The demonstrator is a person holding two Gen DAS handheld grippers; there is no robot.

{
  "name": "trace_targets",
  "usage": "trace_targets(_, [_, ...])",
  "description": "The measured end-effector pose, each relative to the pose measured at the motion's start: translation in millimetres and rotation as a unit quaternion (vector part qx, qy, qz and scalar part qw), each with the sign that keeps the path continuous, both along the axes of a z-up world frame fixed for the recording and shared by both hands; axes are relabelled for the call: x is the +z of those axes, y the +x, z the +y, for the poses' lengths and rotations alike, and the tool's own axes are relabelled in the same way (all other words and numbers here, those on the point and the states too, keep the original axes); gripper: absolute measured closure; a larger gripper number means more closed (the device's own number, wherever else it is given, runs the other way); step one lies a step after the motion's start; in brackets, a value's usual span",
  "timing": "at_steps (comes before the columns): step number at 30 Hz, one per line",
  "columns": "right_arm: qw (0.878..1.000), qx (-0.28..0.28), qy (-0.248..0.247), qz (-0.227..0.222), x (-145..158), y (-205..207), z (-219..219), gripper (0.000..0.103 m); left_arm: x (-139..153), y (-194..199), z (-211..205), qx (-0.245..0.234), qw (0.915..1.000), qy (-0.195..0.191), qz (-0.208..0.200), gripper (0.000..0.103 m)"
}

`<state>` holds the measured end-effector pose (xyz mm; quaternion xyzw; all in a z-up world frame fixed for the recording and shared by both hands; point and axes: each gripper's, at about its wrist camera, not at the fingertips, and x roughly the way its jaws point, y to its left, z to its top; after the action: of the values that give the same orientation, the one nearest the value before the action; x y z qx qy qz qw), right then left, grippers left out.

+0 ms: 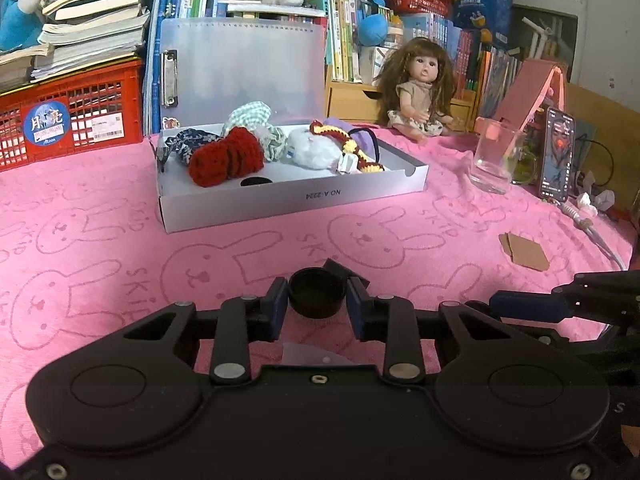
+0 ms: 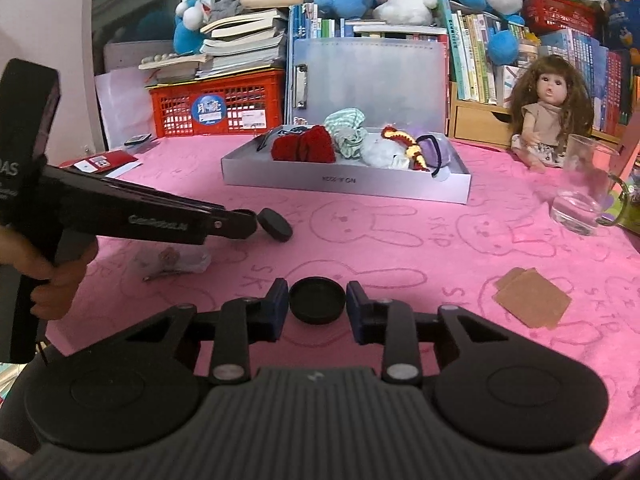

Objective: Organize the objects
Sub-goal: 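Grasp a black cap with the left gripper while the right grasps another black cap, then carry both black caps over the white box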

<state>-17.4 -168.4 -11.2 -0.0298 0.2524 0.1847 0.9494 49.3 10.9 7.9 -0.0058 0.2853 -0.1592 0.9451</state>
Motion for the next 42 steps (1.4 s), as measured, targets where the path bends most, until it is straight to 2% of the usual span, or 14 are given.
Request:
trace_targets(23, [0.997,-0.074,0.014,-0.003,18.7,37.8,-10.6,0.066,20.2,9.8,21.9,0.056,0.9982,-0.02,-0.009,0.073])
trace_targets(31, [0.996,-0.078,0.034,-0.005,34.7,62.9,-13.4,0.066,32.9,30.3,33.7,0.073,0.9969,-0.029,-0.011,0.073])
trace_targets(37, [0.997,-0.07,0.031,-0.011,43.9,83.3,-10.7,0.066,37.0,51.2,36.9,0.084,0.9956,-0.04,-0.005,0.073])
trace_targets(42, [0.996,-0.069,0.05,0.0,50.6,107.9,-12.5,0.066,38.7,71.6,35.7,0.093,0.9945,-0.048,-0.002,0.073])
